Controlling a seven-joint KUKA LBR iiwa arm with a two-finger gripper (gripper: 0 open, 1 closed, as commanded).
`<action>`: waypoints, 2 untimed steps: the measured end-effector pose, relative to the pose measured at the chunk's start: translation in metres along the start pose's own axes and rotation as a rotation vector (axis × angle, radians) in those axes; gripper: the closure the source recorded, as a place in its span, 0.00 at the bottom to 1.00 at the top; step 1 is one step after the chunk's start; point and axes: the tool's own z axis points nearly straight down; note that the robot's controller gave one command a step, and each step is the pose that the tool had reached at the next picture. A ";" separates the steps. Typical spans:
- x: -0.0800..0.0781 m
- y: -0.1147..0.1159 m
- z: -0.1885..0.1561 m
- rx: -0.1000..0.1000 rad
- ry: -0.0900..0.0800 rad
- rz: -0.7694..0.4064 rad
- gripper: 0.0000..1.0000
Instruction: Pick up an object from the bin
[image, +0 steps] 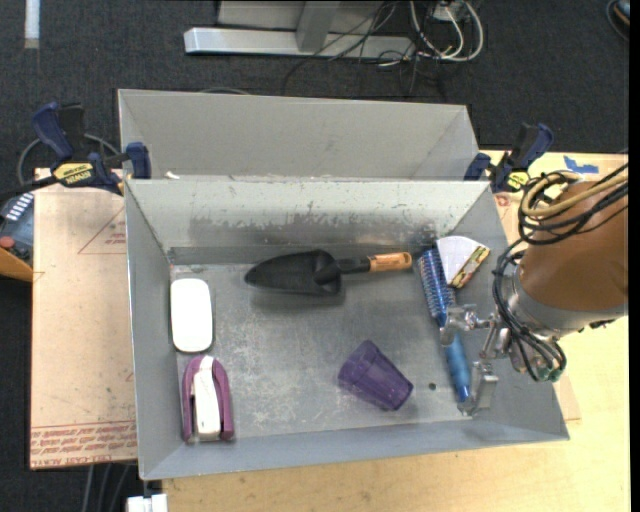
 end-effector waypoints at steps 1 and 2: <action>-0.002 0.001 -0.004 0.001 -0.008 -0.005 0.00; 0.001 0.070 0.094 -0.001 -0.012 0.204 0.00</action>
Offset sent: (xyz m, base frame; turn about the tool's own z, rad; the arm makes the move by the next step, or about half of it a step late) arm -0.0044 0.0696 -0.0952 0.2063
